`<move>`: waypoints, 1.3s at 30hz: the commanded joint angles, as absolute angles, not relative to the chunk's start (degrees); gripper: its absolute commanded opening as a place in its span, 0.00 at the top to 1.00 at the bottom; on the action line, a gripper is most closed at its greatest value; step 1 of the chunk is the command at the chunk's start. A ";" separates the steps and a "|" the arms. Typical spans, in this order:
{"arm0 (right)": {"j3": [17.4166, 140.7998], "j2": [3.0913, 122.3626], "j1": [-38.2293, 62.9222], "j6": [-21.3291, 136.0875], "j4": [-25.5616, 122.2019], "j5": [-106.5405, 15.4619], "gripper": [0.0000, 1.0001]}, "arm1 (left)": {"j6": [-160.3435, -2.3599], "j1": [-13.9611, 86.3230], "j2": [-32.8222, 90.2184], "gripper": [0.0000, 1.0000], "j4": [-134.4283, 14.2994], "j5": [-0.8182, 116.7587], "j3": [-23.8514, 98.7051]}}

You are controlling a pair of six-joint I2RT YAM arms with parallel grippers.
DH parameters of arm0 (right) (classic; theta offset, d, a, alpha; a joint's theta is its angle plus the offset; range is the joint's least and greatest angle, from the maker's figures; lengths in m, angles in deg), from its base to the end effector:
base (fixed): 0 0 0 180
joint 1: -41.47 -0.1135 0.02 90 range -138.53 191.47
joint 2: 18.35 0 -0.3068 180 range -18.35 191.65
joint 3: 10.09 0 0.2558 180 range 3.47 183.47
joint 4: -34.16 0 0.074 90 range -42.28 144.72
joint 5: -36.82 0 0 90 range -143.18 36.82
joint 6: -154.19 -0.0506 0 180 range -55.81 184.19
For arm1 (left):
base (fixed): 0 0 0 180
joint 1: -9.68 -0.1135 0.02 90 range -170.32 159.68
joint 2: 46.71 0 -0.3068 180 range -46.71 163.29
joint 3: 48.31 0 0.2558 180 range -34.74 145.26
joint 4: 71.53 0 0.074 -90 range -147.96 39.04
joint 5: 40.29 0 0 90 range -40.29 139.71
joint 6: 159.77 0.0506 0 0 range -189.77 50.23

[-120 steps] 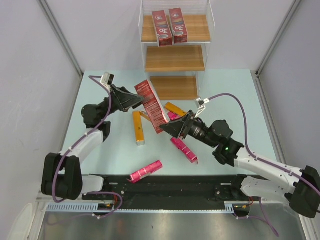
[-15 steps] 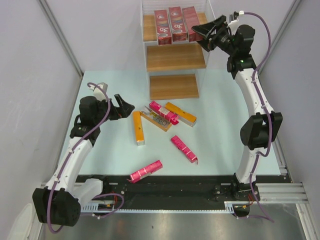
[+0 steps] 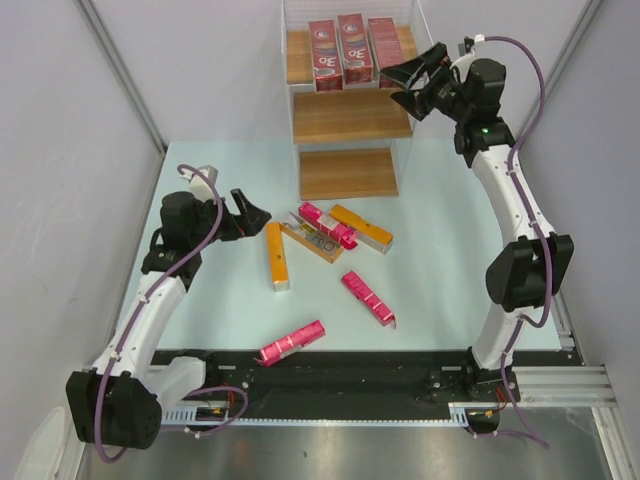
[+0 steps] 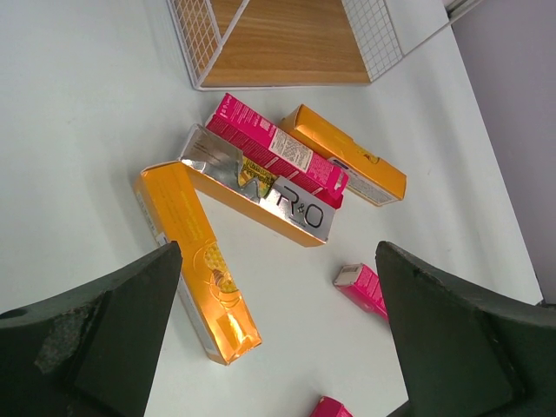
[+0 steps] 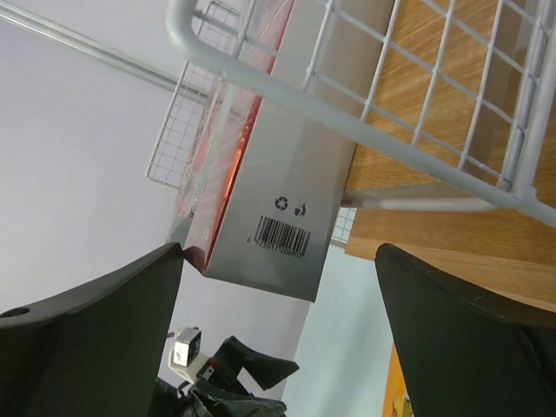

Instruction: Place and organize the toothpastes onto the shelf

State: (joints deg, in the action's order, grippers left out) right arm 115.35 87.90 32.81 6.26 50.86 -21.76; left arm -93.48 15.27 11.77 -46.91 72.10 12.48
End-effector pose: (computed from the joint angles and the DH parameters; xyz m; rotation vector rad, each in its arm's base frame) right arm 0.4552 0.0960 0.4972 0.2435 1.6765 1.3140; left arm 0.2240 -0.0413 0.3395 -0.0523 1.9976 -0.7153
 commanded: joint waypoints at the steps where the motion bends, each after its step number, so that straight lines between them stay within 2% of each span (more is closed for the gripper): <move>1: 113.60 83.51 32.86 7.15 48.26 -21.98 0.02 | -92.80 14.95 11.92 0.00 -48.47 73.26 12.10; 10: 108.69 76.93 32.33 6.80 47.10 -21.10 0.00 | -92.62 14.95 13.15 0.00 -48.29 74.23 13.24; 17: 94.37 66.30 30.93 9.96 47.28 -23.56 0.00 | -92.54 14.95 12.80 0.00 -47.86 74.05 13.16; 25: 84.34 53.91 20.48 26.90 63.27 -38.40 0.00 | -91.66 15.22 11.48 0.00 -44.61 72.30 15.35; 33: 69.08 47.83 9.31 35.10 74.09 -58.17 0.00 | -92.79 16.89 9.90 0.00 -41.97 69.93 12.99; 39: 57.45 45.81 7.11 34.05 74.79 -58.72 0.00 | -93.42 19.78 10.86 0.00 -40.65 65.11 12.28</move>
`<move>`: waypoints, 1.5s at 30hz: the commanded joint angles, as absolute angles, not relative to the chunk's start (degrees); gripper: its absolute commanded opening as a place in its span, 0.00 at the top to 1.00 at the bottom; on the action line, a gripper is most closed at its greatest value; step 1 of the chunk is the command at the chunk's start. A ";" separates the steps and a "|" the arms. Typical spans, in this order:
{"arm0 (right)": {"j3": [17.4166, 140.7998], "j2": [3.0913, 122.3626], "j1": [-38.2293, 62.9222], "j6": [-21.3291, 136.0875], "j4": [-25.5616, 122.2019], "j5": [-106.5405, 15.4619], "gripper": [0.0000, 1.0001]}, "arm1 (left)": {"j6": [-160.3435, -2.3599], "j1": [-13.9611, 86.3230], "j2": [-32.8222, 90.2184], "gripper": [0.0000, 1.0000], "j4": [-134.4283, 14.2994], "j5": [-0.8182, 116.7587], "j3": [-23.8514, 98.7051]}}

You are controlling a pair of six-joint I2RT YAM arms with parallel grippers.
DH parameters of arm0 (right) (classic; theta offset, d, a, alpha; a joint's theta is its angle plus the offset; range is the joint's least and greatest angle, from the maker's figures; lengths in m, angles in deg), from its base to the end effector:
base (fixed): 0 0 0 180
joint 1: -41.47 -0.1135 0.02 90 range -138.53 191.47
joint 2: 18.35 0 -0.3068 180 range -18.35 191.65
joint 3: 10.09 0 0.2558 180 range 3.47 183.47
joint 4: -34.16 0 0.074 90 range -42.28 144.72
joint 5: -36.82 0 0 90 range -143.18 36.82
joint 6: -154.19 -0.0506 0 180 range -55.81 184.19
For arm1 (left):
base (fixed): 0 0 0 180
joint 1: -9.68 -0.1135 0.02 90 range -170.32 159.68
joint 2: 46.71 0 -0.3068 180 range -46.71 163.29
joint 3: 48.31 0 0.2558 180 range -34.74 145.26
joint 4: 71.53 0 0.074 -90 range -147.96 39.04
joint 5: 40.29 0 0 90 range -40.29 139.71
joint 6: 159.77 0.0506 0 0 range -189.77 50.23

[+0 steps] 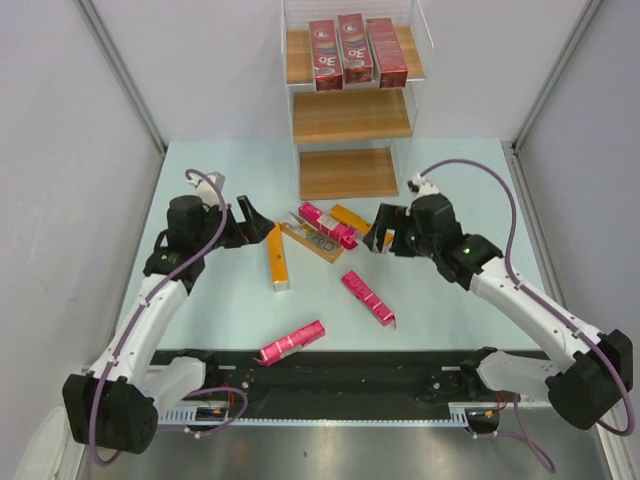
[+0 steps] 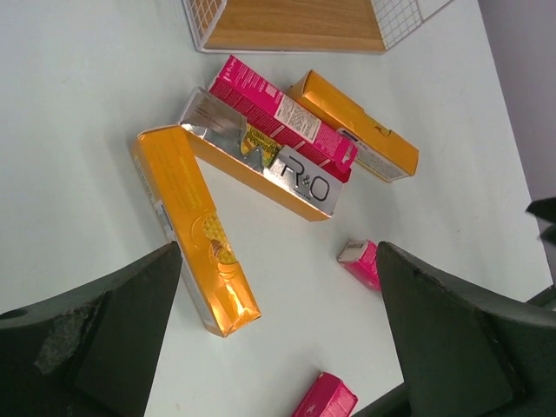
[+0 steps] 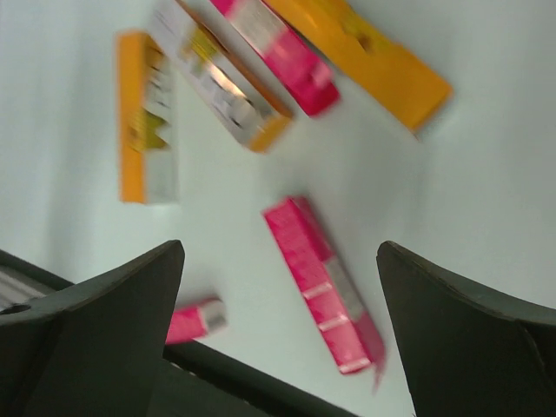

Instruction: Place and organize the toothpastes onto the shelf

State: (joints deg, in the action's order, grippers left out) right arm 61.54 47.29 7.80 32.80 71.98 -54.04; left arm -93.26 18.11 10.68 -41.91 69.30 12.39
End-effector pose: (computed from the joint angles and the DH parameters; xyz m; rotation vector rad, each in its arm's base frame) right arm 0.2116 0.1400 0.3540 -0.0345 2.1968 0.6433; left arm 0.2142 -0.0489 0.3328 -0.0510 2.0715 -0.6939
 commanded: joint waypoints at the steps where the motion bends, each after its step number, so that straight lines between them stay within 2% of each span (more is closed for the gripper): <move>1: 55.79 45.81 6.67 34.13 74.71 -58.63 0.00 | -93.41 20.66 11.38 0.00 -40.47 64.31 12.54; 7: 54.27 45.54 3.42 33.61 74.01 -61.18 0.00 | -93.33 26.90 17.09 0.01 -36.61 51.57 16.58; 17: 54.28 43.35 3.33 35.02 71.98 -59.78 0.00 | -94.65 28.84 36.34 0.00 -33.97 44.19 25.71; 21: 54.36 43.35 3.50 34.84 71.63 -58.54 0.00 | -94.38 29.11 43.63 0.00 -33.79 44.52 29.59; 32: 54.36 43.96 3.94 34.49 70.40 -55.91 0.00 | -94.12 30.42 59.11 0.12 -31.06 41.89 35.40; 33: 54.28 44.40 3.94 34.57 70.31 -55.90 0.00 | -94.20 30.42 60.16 0.14 -31.41 42.32 35.39; 37: 54.27 45.01 3.86 34.40 69.96 -54.33 0.00 | -94.03 30.51 61.48 0.31 -32.56 43.21 34.69; 39: 54.28 45.02 3.94 34.22 69.70 -53.89 0.00 | -93.94 30.51 61.57 0.35 -32.91 43.21 34.52; 42: 54.27 44.93 3.86 34.05 69.61 -53.80 0.00 | -93.68 30.51 60.44 0.51 -33.09 43.03 34.08; 43: 54.27 44.84 3.86 33.96 69.70 -53.80 0.00 | -93.68 30.51 59.21 0.61 -33.09 42.86 33.90; 45: 54.36 44.93 3.94 33.79 69.52 -53.80 0.00 | -93.68 30.51 58.06 0.68 -33.35 42.85 33.37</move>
